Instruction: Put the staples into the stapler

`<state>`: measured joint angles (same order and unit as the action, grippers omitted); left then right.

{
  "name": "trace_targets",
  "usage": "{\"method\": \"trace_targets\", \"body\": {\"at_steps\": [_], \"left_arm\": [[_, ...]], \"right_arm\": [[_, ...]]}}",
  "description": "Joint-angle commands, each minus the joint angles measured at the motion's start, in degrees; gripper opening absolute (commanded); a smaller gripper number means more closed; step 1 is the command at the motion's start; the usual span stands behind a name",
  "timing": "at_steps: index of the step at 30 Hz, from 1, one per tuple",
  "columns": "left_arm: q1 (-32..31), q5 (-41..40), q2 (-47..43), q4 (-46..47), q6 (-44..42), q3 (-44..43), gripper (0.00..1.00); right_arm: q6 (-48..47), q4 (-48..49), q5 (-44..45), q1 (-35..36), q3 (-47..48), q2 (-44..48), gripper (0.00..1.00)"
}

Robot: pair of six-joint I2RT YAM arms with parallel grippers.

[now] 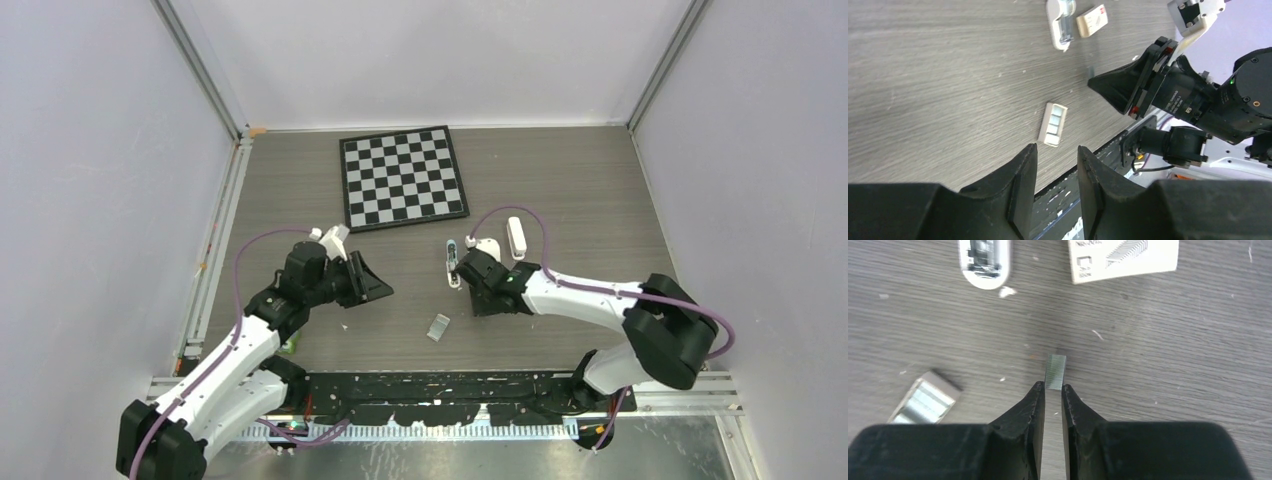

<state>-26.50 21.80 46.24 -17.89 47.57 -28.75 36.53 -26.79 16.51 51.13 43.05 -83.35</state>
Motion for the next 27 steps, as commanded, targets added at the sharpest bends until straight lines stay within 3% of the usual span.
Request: {"method": "trace_targets", "body": {"at_steps": [1, 4, 9, 11, 20, 27], "left_arm": [[0.3, 4.1, 0.3, 12.3, 1.2, 0.4, 0.39], [0.7, 6.5, 3.5, 16.0, 4.2, -0.9, 0.47], [1.3, 14.4, 10.1, 43.4, 16.6, 4.3, 0.51], [1.4, 14.9, 11.7, 50.1, 19.3, 5.4, 0.54], [0.8, 18.4, 11.2, 61.8, 22.5, 5.3, 0.59], [-2.2, 18.1, 11.0, 66.7, 23.8, 4.6, 0.59]], "right_arm": [[-3.5, 6.7, -5.8, -0.5, 0.2, 7.7, 0.21], [-4.5, 10.3, -11.1, -1.2, 0.0, 11.4, 0.21], [-6.2, 15.5, -19.8, -2.0, -0.2, 16.8, 0.20], [-6.3, 17.3, -23.0, -2.2, -0.2, 19.0, 0.20], [0.2, 29.9, -31.5, -2.2, -2.3, 26.9, 0.20], [5.1, 38.7, -34.4, -2.2, -3.4, 26.1, 0.21]]}}
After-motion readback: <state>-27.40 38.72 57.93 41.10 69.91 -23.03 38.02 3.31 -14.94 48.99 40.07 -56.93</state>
